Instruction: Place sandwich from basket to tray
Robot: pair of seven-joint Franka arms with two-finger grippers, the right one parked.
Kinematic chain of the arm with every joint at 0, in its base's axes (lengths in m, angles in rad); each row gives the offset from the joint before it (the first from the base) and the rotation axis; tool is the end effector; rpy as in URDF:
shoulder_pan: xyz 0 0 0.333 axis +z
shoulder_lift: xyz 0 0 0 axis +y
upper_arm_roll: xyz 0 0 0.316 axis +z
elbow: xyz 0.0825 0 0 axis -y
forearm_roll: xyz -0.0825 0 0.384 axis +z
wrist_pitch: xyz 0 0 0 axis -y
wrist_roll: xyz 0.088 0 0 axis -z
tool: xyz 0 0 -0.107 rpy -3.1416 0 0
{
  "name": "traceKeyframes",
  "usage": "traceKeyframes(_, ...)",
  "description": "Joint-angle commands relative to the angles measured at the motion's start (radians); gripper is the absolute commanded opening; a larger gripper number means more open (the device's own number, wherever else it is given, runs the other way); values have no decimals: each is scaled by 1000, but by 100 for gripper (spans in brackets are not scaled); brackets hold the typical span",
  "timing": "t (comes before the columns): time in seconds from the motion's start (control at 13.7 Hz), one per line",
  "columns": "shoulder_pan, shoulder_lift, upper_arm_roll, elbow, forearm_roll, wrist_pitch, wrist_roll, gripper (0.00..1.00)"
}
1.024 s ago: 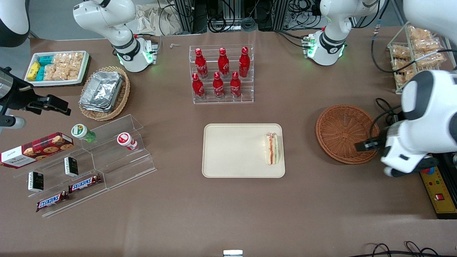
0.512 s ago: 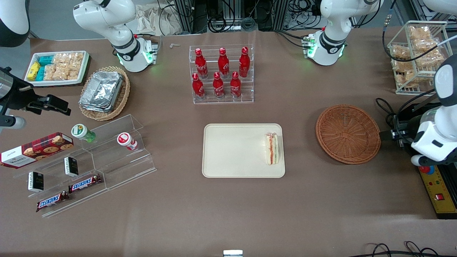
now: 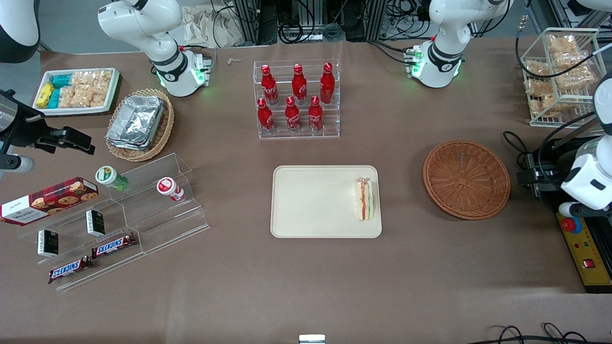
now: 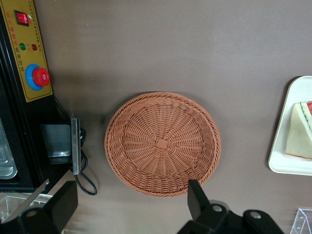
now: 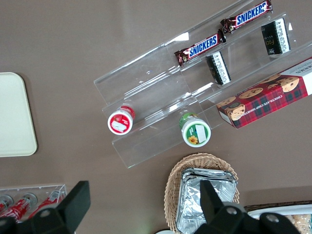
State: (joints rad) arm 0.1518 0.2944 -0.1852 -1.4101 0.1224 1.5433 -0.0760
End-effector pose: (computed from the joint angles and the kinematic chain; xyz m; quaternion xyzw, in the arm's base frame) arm 0.6315 0.0075 0.5251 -0.9962 -0.0199 0.0760 0.0384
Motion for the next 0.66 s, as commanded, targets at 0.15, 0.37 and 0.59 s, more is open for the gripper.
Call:
traceKeyframes(0.15, -205, -26, 238, -15, -65, 24, 19, 100)
traceKeyframes(0.37, -250, -18, 319, -9, -109, 46, 56, 100)
traceKeyframes(0.59, -247, 5, 317, 57, -109, 44, 122, 100)
